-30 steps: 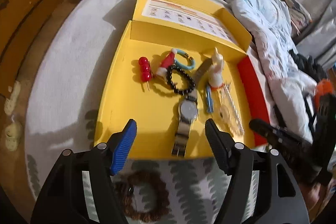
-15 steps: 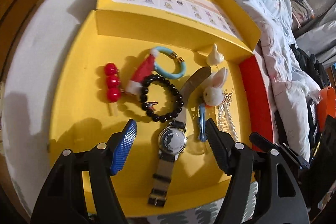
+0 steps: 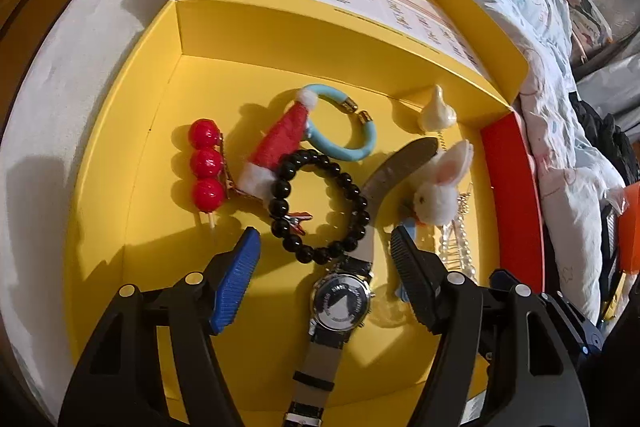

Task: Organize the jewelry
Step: 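Grasp the black bead bracelet with left gripper while right grasps pearl claw clip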

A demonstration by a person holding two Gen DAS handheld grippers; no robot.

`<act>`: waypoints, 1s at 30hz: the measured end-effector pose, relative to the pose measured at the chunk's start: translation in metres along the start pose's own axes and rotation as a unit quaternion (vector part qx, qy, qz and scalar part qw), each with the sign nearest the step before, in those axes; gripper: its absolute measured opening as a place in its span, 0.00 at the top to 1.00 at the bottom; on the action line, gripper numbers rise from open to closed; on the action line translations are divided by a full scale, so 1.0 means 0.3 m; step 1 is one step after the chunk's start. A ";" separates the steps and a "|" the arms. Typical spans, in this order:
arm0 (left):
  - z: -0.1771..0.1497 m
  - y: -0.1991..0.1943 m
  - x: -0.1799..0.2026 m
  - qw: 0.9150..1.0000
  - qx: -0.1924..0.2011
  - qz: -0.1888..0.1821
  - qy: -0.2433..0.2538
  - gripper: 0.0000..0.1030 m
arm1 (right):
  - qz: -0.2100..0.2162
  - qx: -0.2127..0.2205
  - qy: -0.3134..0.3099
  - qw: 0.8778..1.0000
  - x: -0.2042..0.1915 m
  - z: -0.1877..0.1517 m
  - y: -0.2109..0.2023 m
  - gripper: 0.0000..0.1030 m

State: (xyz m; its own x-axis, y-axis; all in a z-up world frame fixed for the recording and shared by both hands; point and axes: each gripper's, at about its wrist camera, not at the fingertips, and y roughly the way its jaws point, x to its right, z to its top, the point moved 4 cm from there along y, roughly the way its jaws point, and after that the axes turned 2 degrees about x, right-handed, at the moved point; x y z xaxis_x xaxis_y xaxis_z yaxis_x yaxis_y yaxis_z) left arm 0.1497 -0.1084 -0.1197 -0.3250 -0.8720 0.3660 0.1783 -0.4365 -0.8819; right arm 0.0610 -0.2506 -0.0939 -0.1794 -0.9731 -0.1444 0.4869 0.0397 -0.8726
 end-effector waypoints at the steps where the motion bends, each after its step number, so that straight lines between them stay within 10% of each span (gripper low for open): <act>1: -0.001 0.002 -0.004 1.000 0.000 0.001 -0.001 0.36 | 0.001 -0.001 0.001 1.000 0.001 0.002 0.001 0.48; 7: -0.011 0.016 -0.017 1.000 -0.009 0.003 -0.001 0.51 | -0.003 -0.002 -0.005 1.000 -0.004 0.001 0.001 0.48; 30: -0.009 0.025 0.017 0.999 0.004 0.033 0.031 0.59 | -0.021 -0.029 -0.018 0.999 -0.018 -0.022 0.072 0.60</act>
State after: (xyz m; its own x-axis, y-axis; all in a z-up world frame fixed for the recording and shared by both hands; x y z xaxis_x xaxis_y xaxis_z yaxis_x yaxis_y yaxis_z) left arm 0.1470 -0.1155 -0.1251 -0.3700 -0.8835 0.2874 0.2091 -0.3806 -0.9008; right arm 0.0669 -0.2429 -0.1149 -0.1676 -0.9817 -0.0902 0.4291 0.0097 -0.9032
